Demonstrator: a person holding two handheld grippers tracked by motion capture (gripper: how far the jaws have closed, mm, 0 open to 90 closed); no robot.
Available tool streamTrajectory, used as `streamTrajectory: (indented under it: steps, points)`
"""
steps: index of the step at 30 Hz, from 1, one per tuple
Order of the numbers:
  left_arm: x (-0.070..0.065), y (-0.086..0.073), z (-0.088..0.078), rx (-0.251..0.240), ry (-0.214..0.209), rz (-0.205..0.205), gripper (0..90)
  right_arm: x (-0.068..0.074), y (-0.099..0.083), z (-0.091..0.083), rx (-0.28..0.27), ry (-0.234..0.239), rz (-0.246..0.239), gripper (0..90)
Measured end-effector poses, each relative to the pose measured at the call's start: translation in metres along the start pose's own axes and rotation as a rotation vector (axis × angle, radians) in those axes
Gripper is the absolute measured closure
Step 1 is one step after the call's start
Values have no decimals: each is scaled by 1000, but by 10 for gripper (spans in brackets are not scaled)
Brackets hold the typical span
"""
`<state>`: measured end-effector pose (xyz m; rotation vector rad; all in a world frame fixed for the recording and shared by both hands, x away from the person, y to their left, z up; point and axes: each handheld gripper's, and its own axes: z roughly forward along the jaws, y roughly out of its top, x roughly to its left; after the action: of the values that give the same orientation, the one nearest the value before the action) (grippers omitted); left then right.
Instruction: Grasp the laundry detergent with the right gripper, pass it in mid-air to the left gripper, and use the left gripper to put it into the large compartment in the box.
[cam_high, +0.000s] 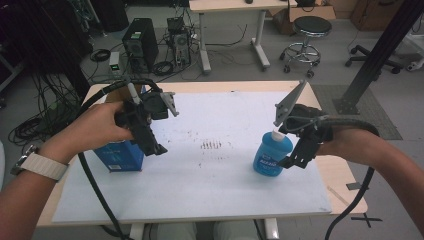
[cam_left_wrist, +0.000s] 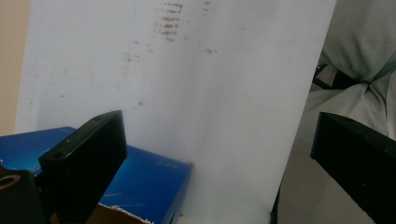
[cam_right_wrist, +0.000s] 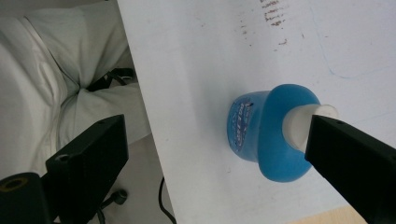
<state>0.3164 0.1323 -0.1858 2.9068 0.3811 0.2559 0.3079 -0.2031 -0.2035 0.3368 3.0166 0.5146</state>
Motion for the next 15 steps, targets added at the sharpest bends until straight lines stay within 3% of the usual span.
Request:
streamTrajectory:
  steps: [15]
  points:
    - [-4,1,-4,-8,9,1,42,-11,-20,-20,-18,-50,77,58]
